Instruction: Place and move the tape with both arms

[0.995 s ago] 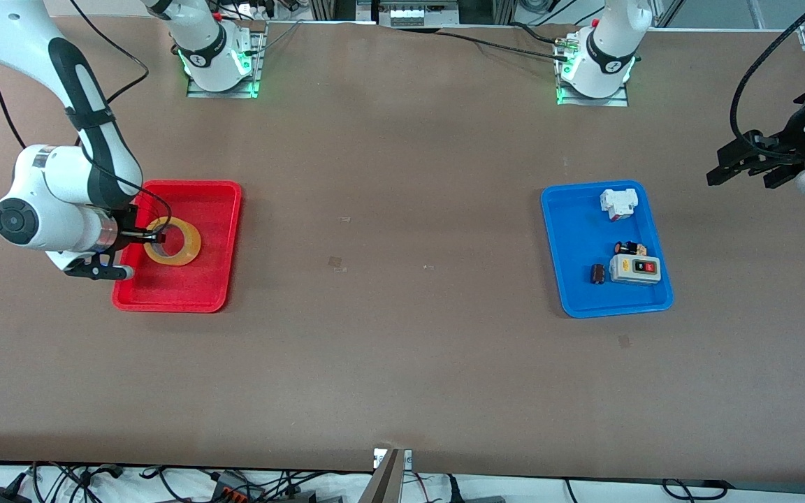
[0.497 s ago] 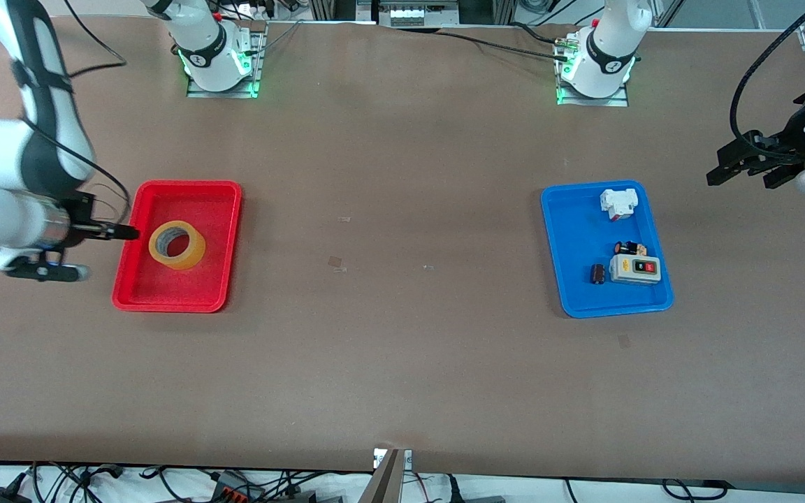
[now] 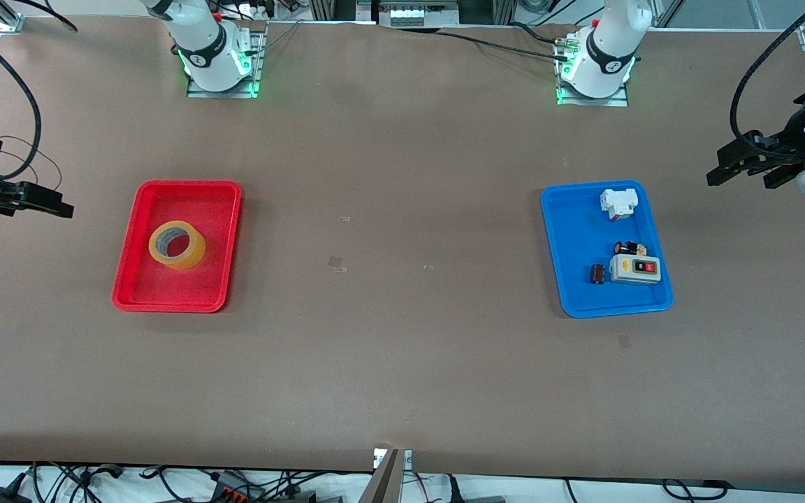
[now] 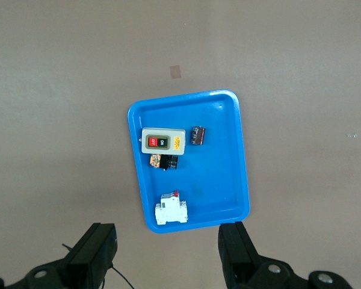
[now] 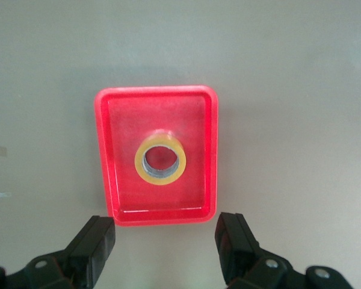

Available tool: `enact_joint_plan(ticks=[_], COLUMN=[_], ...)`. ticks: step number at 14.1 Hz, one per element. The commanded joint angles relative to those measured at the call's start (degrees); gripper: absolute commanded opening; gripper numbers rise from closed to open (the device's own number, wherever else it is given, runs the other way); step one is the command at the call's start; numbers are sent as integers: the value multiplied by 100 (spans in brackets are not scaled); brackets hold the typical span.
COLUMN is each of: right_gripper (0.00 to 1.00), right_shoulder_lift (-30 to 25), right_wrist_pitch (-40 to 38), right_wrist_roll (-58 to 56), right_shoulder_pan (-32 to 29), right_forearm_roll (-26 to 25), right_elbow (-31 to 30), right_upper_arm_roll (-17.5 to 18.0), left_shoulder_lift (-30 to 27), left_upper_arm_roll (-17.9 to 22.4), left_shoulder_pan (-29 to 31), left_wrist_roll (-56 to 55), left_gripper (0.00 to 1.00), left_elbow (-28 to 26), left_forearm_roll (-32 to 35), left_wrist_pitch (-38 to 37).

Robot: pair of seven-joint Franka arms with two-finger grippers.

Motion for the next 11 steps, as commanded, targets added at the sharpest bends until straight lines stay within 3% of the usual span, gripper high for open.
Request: enact_joint_plan(ticks=[1,4,8,9,11], right_gripper=[100,100,100,100,100], right_shoulder_lift=[212,221,-33,-199,-830], right_wrist_pitch=[-21,637,771,832,1269], right_wrist_roll=[-5,-127,-171,-232,-233], right_shoulder_pan=[-3,251,419,418,418], right_forearm_roll=[285,426,269,268,321], right_elbow=[467,424,38,-215,-1293], right_upper_arm_roll=[20,-277,-454,-454,-454], left_shoulder_lift=[108,108,116,116,152], left_upper_arm_roll=[2,2,2,11,20], left_shoulder_pan=[11,11,29,29,29], left_wrist_roll=[18,18,18,18,18], left_gripper=[100,100,100,100,100], left_elbow=[198,198,198,198,198], left_forearm_roll=[-6,12,21,21,21], left_wrist_pitch=[-42,11,72,72,72])
